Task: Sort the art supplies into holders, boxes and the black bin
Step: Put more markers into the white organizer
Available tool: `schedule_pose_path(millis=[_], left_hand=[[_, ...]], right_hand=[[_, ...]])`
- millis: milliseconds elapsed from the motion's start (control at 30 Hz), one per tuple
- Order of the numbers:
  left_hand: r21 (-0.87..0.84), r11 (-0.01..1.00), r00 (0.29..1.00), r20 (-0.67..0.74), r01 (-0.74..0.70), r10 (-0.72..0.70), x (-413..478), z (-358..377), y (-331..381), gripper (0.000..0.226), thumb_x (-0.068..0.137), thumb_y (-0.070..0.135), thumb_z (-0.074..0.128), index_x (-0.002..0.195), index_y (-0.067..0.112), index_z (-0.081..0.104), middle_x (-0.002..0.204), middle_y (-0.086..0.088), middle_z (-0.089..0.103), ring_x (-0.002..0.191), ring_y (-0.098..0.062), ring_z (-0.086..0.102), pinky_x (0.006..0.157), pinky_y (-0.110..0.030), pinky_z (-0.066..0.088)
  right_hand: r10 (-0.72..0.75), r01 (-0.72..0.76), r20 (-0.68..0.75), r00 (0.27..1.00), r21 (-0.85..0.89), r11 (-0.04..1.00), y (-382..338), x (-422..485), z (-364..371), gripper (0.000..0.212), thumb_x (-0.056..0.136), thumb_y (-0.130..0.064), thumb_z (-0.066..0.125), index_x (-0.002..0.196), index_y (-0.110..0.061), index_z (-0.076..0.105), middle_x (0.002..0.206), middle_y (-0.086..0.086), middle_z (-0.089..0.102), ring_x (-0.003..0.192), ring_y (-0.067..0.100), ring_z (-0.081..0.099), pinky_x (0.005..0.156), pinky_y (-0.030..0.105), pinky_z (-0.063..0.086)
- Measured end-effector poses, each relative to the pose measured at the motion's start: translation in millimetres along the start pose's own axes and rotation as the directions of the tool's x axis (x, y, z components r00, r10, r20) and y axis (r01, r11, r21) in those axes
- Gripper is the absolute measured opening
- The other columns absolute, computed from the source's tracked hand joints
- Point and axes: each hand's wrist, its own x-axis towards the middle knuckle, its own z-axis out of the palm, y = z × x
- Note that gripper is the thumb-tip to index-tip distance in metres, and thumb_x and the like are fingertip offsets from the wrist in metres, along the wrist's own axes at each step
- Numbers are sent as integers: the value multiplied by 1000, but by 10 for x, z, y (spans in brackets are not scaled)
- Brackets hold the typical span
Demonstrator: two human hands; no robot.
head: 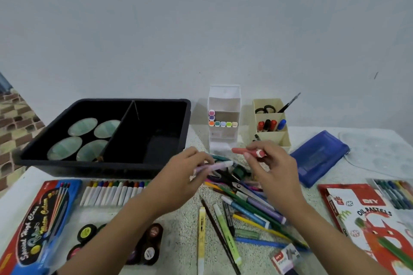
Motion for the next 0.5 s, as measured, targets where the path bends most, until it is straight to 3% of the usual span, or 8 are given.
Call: schedule_pose_path(millis=[100, 267, 433, 500], left_hand=[[-148, 988, 971, -227, 36, -70, 99, -182, 62, 5, 90, 28, 74, 94, 26, 71, 90, 12, 62, 82, -13, 61, 68, -18, 47], [-379, 925, 903, -391, 18, -178, 268, -288, 96, 16, 78, 19, 86, 90, 21, 75, 88, 2, 71, 80, -22, 70, 71, -47, 58], [-289, 954, 888, -455, -76, -67, 472, -369, 164, 20, 84, 17, 80, 101, 28, 77, 95, 6, 69, 83, -22, 66, 71, -48, 55], [-226, 970, 893, -449, -92, -20, 555, -349, 164, 21, 84, 16, 80, 102, 27, 78, 95, 5, 68, 81, -19, 65, 69, -43, 55]], right_hand=[[-50, 51, -67, 997, 15, 999, -76, 96, -18, 33, 91, -6, 71, 100, -38, 67, 98, -19, 66, 95, 7, 63, 76, 12, 51], [-219, 207, -121, 968, -105, 973, -96, 283, 12, 24, 89, 1, 71, 105, -16, 73, 100, -7, 66, 95, 8, 62, 79, 20, 53], [-396, 356, -88, 914, -290, 888, -64, 529, 97, 22, 88, 0, 71, 107, -10, 75, 101, 2, 63, 86, 5, 56, 79, 13, 47], [-421, 385, -39, 906, -335, 860, -58, 607, 123, 22, 88, 2, 71, 106, -11, 74, 101, 1, 63, 86, -1, 52, 79, 9, 43]])
